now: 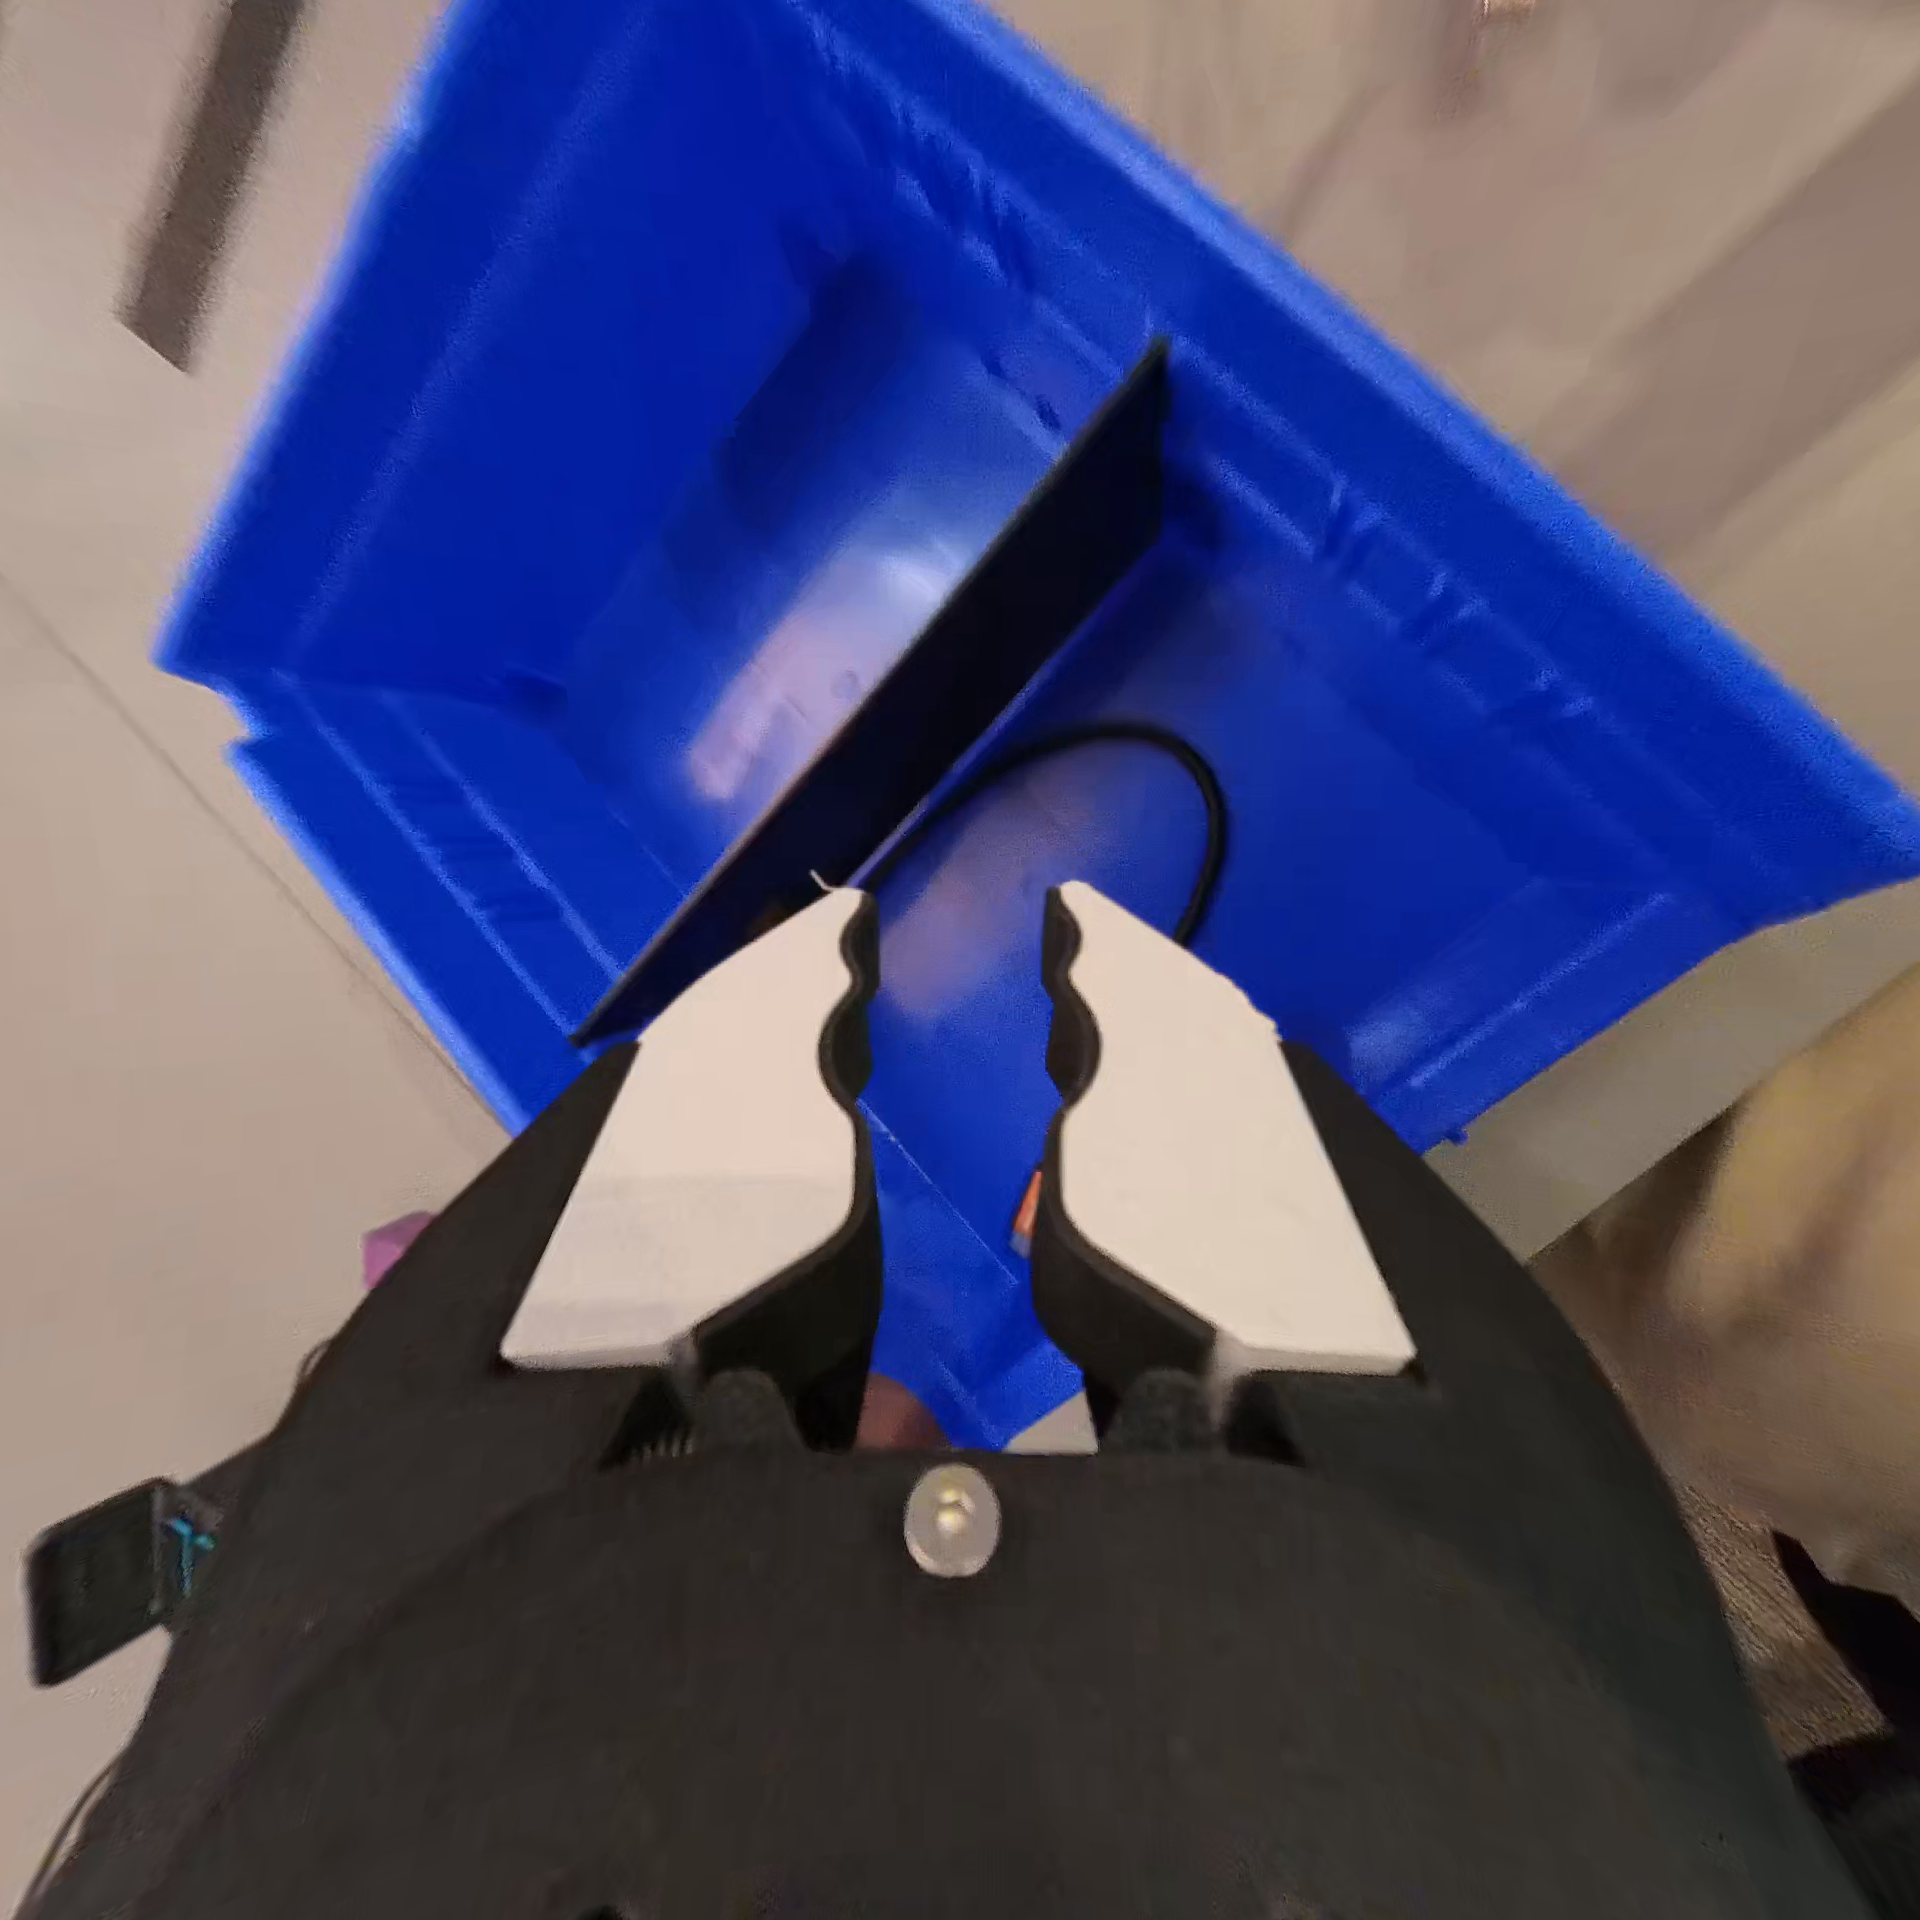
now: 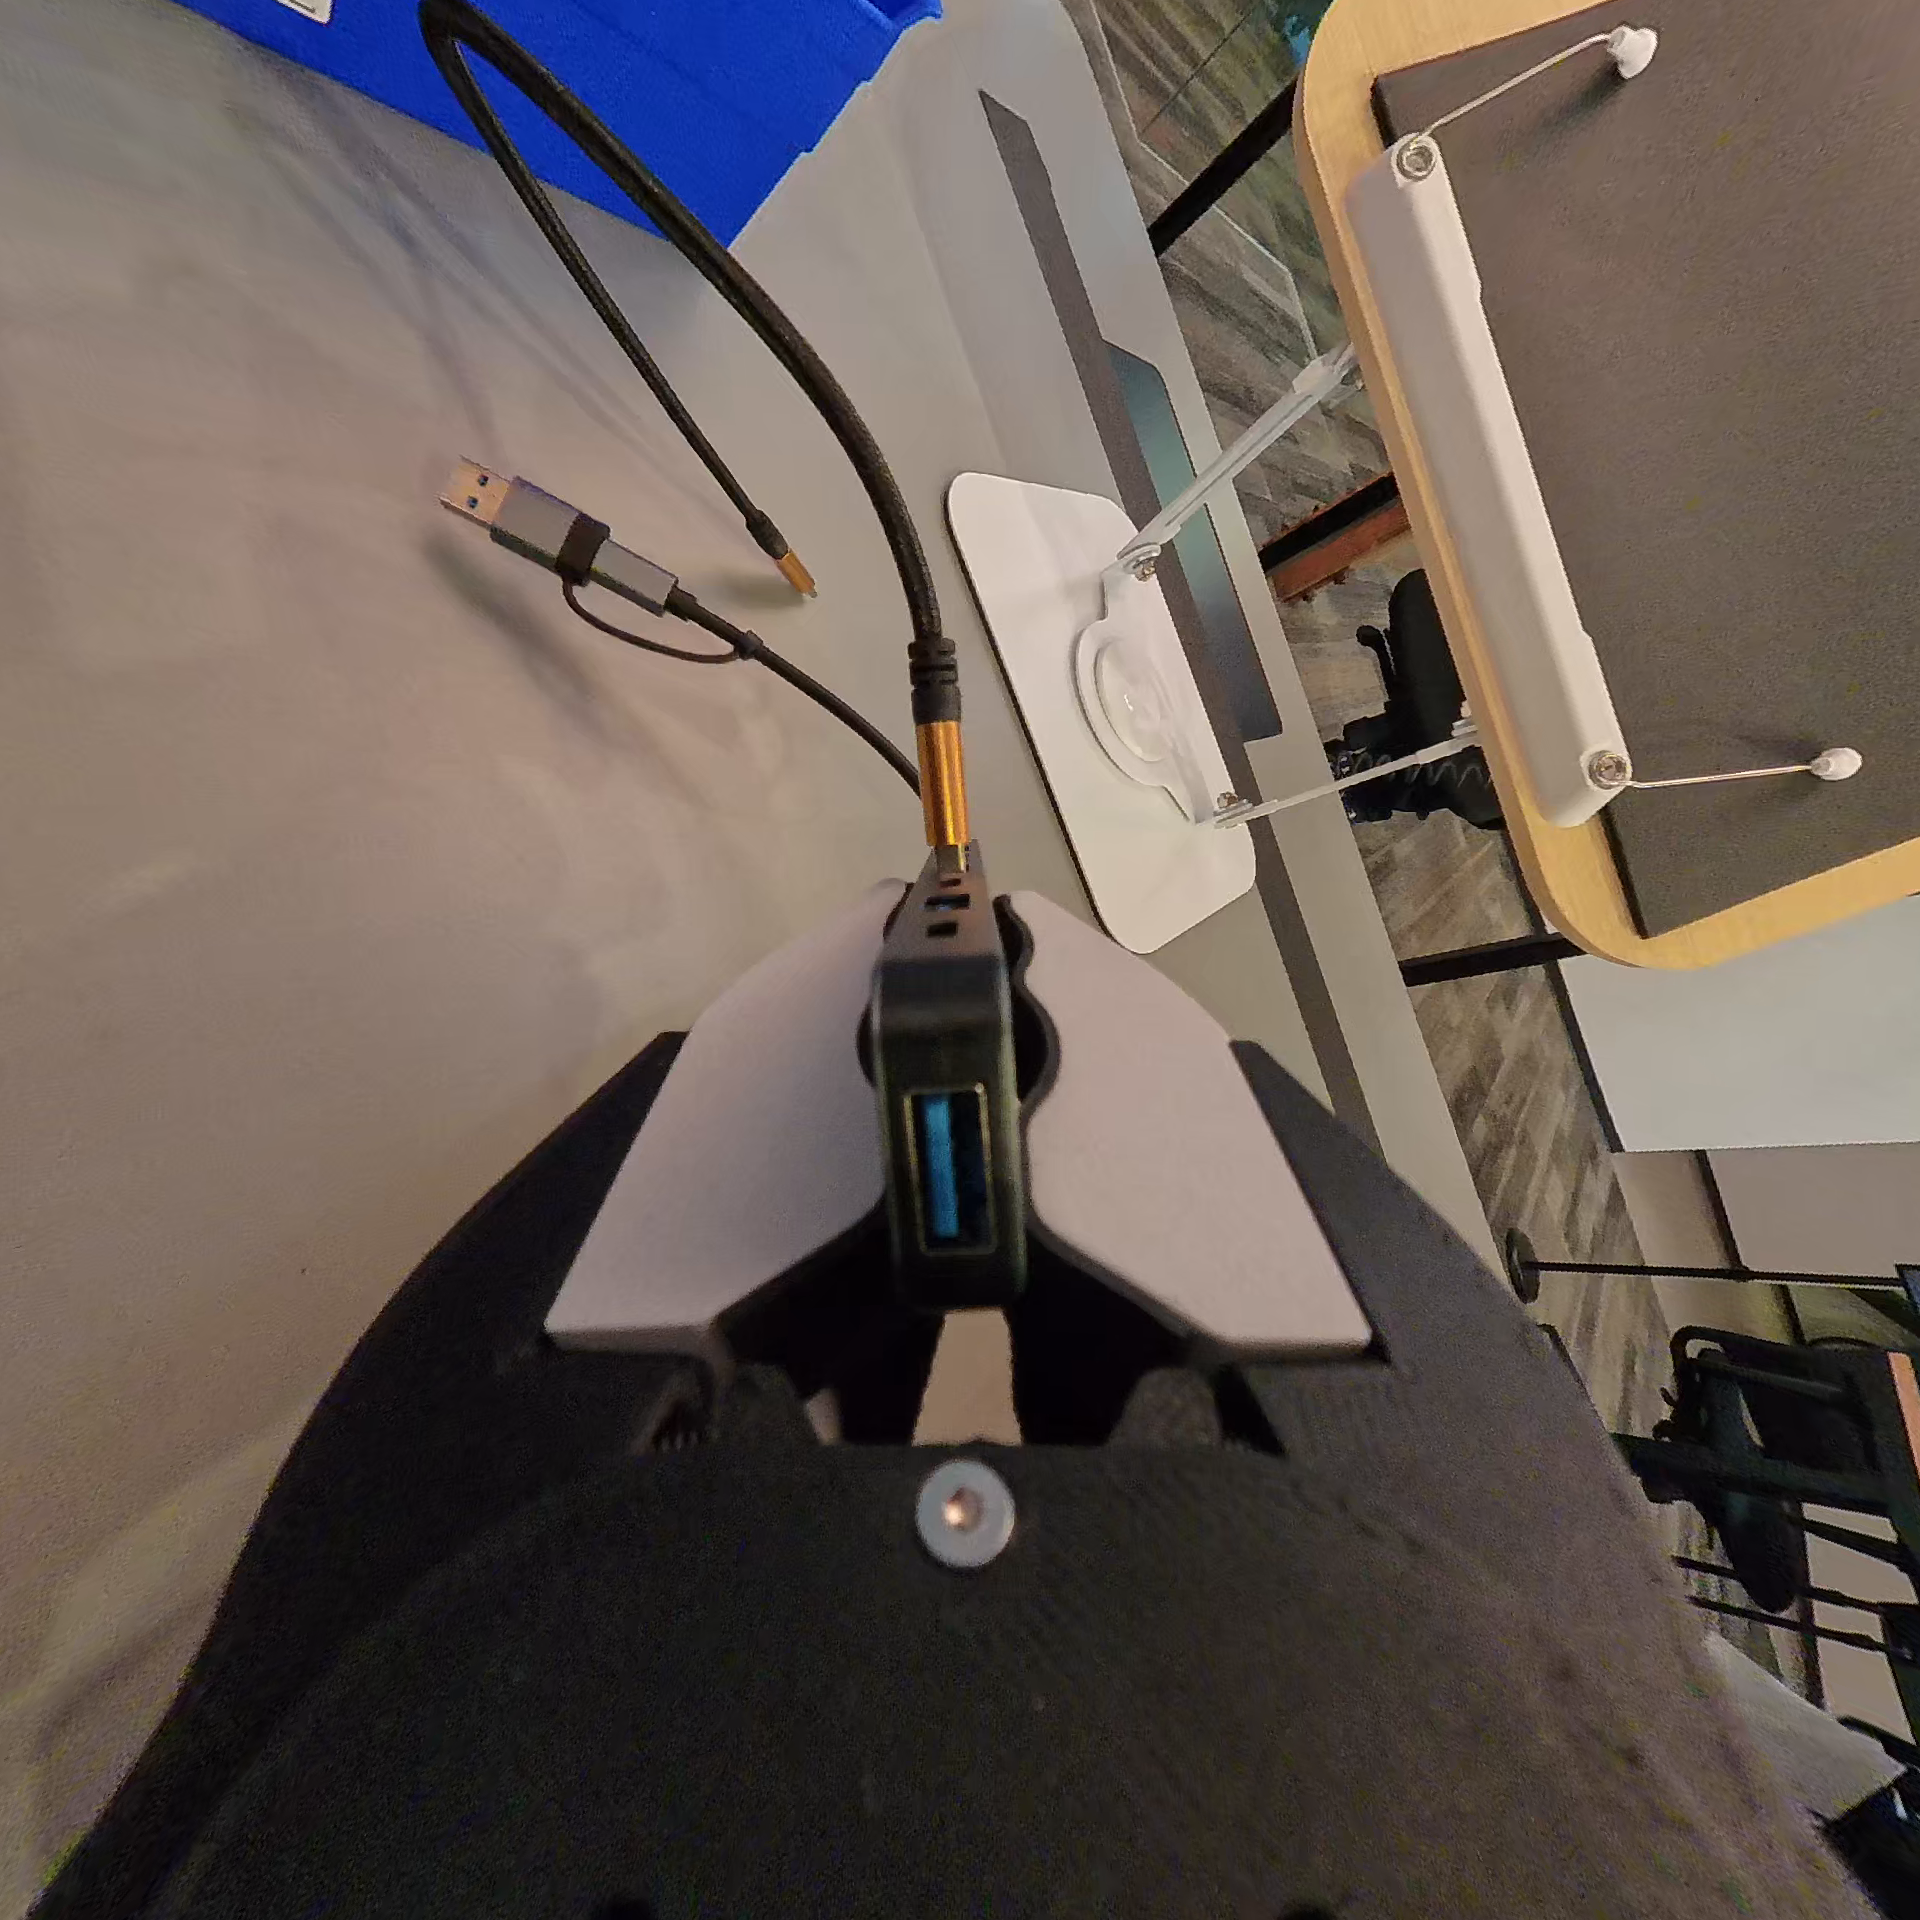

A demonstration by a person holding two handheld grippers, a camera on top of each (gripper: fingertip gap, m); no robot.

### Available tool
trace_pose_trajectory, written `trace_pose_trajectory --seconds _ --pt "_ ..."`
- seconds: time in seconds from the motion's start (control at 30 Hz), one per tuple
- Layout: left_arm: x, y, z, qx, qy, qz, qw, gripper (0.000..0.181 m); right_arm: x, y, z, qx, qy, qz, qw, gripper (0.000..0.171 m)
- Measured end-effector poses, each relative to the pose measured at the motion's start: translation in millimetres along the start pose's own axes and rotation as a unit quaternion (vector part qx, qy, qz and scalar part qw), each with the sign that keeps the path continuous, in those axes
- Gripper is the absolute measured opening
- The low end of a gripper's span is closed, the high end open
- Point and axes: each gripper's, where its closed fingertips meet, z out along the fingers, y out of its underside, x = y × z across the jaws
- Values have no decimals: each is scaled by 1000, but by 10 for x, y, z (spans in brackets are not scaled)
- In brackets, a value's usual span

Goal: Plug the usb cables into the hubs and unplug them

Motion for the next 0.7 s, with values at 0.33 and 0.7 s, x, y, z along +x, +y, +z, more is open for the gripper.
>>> trace_pose_trajectory --seconds 0.33,0.7 --pt "-197 457 598 -140 -84 -3 987 34 7 10 1 5 -2 7 1000 12" --pt "-358 557 956 -185 -107 40 976 6 19 1 -11 13 -5 16 1000 12"
